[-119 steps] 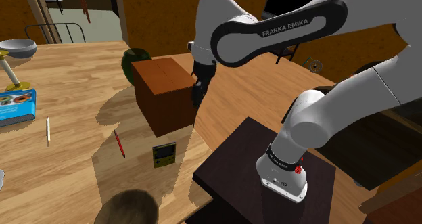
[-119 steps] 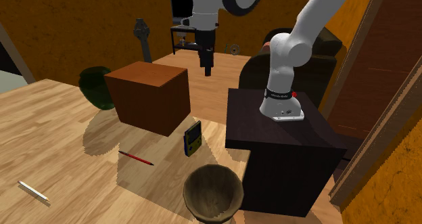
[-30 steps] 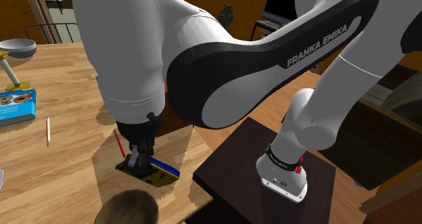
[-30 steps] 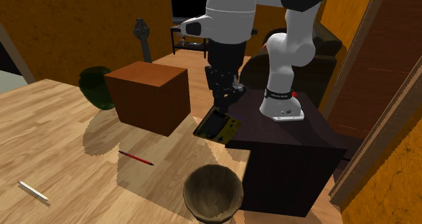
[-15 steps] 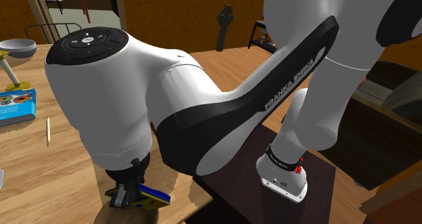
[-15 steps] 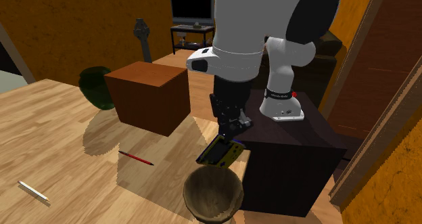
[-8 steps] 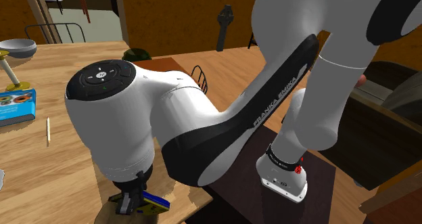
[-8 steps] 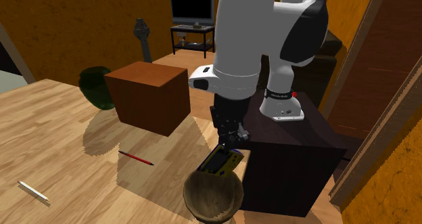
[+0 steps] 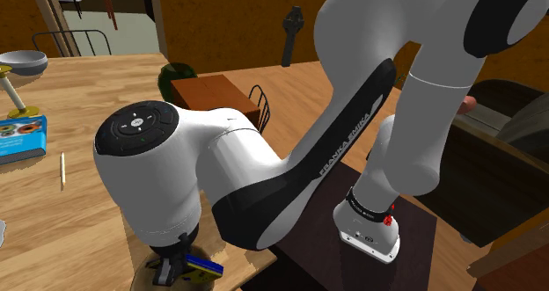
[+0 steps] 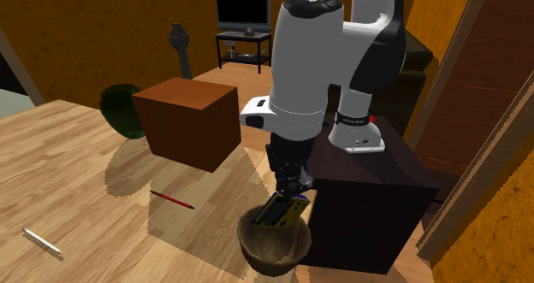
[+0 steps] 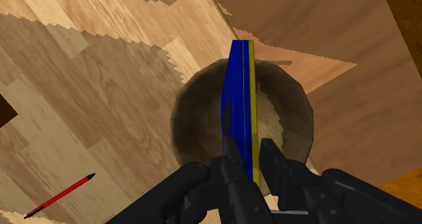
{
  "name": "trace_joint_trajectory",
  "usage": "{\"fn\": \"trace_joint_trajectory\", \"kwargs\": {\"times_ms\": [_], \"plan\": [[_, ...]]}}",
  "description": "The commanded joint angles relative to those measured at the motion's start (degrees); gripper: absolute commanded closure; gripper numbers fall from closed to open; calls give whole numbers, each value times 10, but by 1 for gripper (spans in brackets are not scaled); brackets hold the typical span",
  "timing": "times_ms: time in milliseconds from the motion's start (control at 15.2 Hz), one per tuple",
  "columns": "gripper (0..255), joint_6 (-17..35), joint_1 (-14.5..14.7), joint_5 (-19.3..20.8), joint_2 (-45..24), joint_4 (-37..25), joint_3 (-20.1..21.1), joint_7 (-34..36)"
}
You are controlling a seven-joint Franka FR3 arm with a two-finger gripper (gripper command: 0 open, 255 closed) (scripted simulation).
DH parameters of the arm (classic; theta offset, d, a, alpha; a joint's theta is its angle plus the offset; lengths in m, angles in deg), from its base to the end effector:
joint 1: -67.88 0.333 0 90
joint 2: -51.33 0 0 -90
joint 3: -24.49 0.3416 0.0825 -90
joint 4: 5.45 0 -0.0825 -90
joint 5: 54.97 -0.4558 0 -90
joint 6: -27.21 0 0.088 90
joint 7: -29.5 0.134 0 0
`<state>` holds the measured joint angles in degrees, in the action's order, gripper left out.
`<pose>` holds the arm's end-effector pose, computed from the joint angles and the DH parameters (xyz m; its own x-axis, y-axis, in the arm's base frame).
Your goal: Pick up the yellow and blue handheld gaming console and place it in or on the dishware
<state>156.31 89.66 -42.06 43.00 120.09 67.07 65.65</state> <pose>0.2665 0.5337 0.2845 0.8048 0.5935 0.0068 0.5910 -0.8025 0.0823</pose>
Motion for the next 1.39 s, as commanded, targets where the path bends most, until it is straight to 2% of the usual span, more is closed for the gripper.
{"fn": "trace_joint_trajectory", "kwargs": {"times_ms": [0,132,198,528,792,1320], "plan": [[255,0,0,0,0,0,0,0],[255,0,0,0,0,0,0,0],[0,0,0,0,0,0,0,0],[0,0,0,0,0,0,0,0],[0,-64,-8,-49,49,-32,11,-34],[0,-64,-7,-49,49,-32,10,-34]]}}
